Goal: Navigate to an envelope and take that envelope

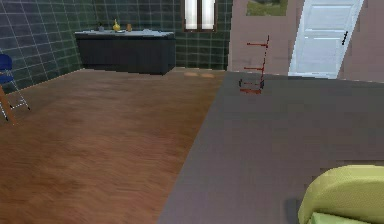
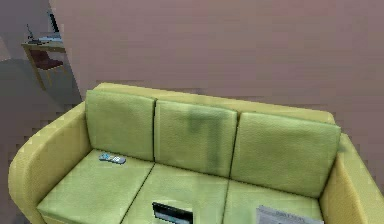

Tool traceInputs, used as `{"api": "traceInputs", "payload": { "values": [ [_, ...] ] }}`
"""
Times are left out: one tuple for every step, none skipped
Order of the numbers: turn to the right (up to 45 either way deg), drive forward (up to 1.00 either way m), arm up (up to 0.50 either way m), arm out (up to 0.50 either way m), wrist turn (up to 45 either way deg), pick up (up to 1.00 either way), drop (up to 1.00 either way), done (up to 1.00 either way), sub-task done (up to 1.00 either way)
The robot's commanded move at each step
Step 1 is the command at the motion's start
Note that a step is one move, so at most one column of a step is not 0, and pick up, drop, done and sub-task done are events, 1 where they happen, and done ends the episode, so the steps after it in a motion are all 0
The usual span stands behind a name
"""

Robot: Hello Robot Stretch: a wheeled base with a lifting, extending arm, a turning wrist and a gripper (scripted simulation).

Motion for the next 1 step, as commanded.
{"api": "traceInputs", "payload": {
  "values": [
    [0.0, 0.00, 0.00, 0.30, 0.0, 0.00, 0.00, 0.00, 0.00]
  ]
}}
